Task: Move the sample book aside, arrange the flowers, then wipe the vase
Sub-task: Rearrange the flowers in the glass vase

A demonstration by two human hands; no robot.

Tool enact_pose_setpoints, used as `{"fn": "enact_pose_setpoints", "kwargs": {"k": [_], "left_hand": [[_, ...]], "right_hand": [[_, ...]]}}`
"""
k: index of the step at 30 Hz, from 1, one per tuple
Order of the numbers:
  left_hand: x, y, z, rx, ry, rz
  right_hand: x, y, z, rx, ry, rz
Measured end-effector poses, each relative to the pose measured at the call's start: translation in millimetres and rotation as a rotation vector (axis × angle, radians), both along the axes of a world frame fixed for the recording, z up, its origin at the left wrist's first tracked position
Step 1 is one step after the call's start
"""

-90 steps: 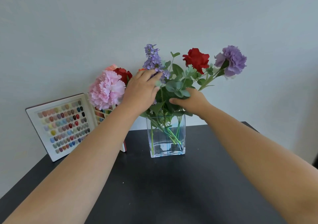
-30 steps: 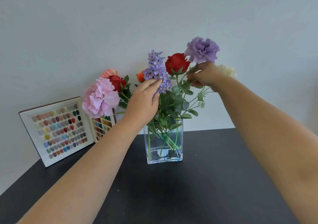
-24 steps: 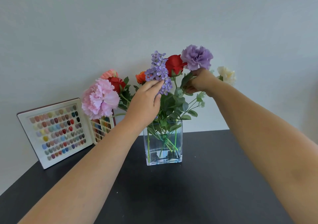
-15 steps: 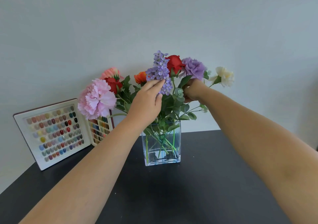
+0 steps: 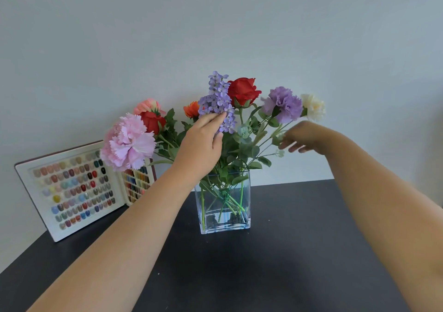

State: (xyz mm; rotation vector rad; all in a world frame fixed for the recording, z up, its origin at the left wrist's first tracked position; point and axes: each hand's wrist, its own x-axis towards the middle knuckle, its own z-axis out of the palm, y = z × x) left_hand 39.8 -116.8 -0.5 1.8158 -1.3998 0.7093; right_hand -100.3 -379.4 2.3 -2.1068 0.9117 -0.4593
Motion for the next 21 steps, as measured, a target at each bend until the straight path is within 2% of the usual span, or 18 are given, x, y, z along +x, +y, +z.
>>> {"fn": "enact_pose_setpoints", "kwargs": {"k": [2, 7, 11, 13, 16, 21], "left_hand": [[1, -1, -1, -0.01, 0.003, 0.004], [4, 0, -3, -0.034, -0.016, 0.007], [7, 1, -1, -0.04, -0.026, 0.014], [9, 1, -1, -0.039, -0.033, 0.016], [10, -1, -2, -0.037, -0.023, 0.027], [10, -3, -5, -0.032, -0.008, 0.036]], "right_hand": [[3, -5, -16, 0.148, -0.064, -0.062], [28, -2, -26, 0.547, -0.587, -0.122], [38, 5, -20, 0.59, -0.8, -0.057], [39, 10, -17, 0.486, -0.818, -0.004], [44, 23, -16, 0.328, -0.718, 0.107], [55, 35, -10, 0.292, -0.533, 0.196]]}}
